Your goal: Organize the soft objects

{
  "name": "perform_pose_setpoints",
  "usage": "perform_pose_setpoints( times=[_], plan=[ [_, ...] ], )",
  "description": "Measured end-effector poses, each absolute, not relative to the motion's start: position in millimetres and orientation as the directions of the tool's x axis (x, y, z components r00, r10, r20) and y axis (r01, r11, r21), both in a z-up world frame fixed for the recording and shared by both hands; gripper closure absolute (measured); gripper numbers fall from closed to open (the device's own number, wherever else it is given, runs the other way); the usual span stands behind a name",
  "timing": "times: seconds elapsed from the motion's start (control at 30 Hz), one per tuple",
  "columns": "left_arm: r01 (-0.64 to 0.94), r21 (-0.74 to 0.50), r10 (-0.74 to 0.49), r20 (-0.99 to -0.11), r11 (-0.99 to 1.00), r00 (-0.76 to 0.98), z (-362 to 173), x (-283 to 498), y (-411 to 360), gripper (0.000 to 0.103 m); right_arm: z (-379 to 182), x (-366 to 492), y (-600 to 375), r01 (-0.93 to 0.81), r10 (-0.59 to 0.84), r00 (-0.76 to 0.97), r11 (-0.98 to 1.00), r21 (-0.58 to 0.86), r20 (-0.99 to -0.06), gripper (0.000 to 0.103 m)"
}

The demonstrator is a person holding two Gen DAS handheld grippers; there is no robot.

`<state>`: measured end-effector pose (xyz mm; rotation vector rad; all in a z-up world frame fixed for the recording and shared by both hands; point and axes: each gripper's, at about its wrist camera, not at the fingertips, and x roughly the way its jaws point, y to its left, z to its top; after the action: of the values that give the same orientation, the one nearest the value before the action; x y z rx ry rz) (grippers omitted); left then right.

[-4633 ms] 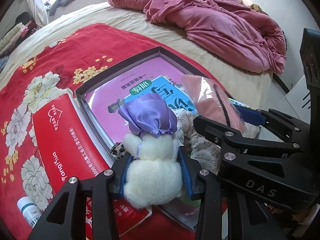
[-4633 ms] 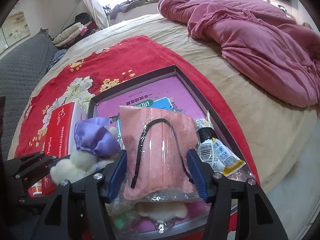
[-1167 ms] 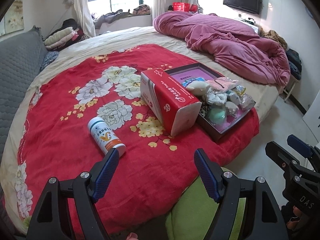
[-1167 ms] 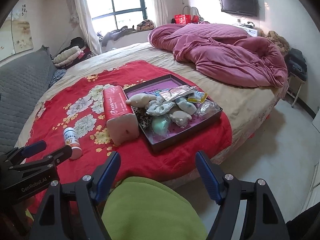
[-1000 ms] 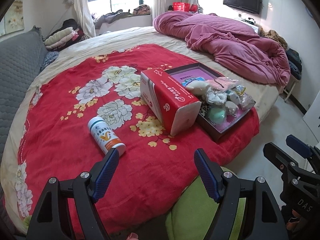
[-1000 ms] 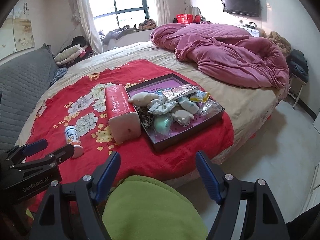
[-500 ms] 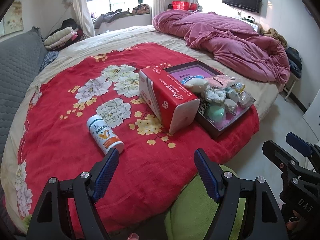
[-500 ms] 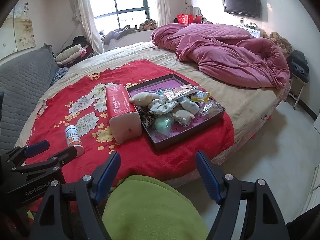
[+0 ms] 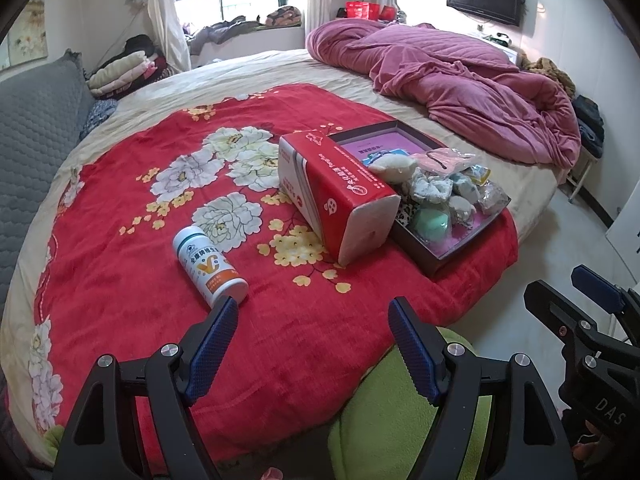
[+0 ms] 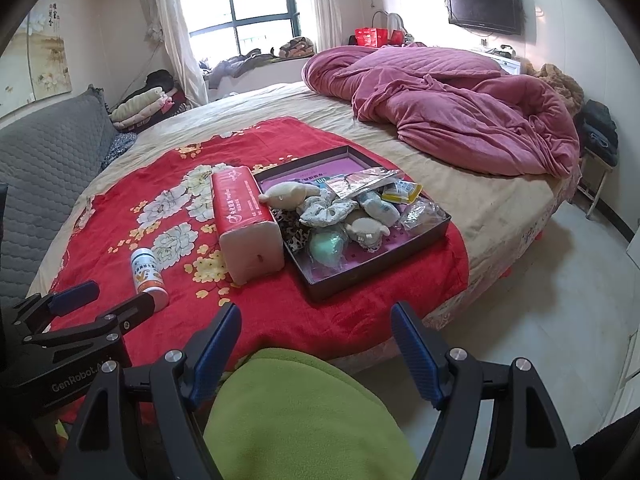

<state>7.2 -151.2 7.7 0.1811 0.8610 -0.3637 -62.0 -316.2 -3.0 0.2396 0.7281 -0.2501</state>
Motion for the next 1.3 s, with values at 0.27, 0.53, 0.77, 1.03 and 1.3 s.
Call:
perform_pose_setpoints(
  times=[0.27, 0.53, 0.77, 1.03, 1.3],
  plan=[
    [0.388, 0.008, -0.242, -0.769, 0.922, 0.592, 7.2, 6.2, -153.0, 0.024, -2.9, -63.9, -314.1, 0.309, -0.146, 0.719, 0.943, 0.125, -0.680, 0.027],
    [0.385, 0.007, -0.240, -0.770, 0.923, 0.591, 6.7, 6.1, -153.5, 0.024, -1.8, -64.9, -313.0, 0.309, -0.147, 0.718, 0.943, 0.122, -0.680, 0.027],
    [0.384, 0.005, -0.241, -0.772, 0.923, 0.588, 5.0, 6.9, -153.1, 0.024, -0.8, -65.6, -312.3, 0.309, -0.147, 0.718, 0.943, 0.124, -0.680, 0.027],
    [0.380, 0.006, -0.236, -0.774, 0.925, 0.587, 3.7, 7.8, -153.0, 0.024, -0.7, -64.1, -312.9, 0.307, -0.145, 0.713, 0.944, 0.120, -0.686, 0.027],
    [0.389, 0.017, -0.235, -0.772, 0.921, 0.590, 4.5, 7.5, -155.8, 0.024, 0.5, -63.7, -313.8, 0.310, -0.149, 0.716, 0.943, 0.120, -0.682, 0.027]
  ],
)
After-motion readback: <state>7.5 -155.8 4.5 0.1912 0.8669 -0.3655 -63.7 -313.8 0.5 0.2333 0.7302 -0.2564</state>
